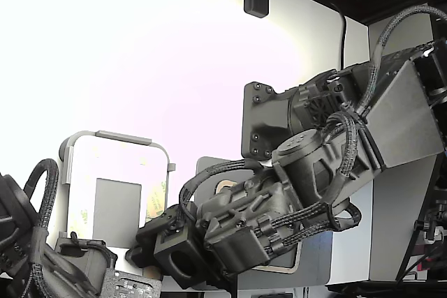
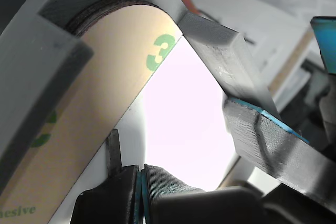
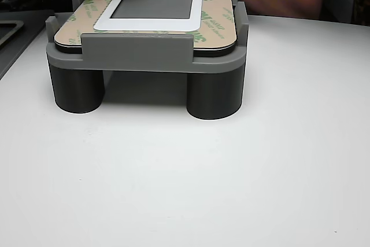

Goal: Peel off protective film from adhesive tape.

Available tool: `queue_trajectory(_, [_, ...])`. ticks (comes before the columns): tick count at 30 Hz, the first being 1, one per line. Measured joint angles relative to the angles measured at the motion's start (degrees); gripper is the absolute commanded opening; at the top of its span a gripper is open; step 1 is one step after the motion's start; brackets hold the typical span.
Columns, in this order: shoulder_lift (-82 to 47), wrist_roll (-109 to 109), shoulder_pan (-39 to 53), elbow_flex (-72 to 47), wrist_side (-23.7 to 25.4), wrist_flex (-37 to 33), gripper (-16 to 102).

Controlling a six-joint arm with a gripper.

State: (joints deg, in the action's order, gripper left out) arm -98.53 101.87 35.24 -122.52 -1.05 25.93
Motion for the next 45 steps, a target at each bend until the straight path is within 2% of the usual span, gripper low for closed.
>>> queue_trajectory(45, [-0.18,-2.46,1.85,1.23,0.97,2.2,-9])
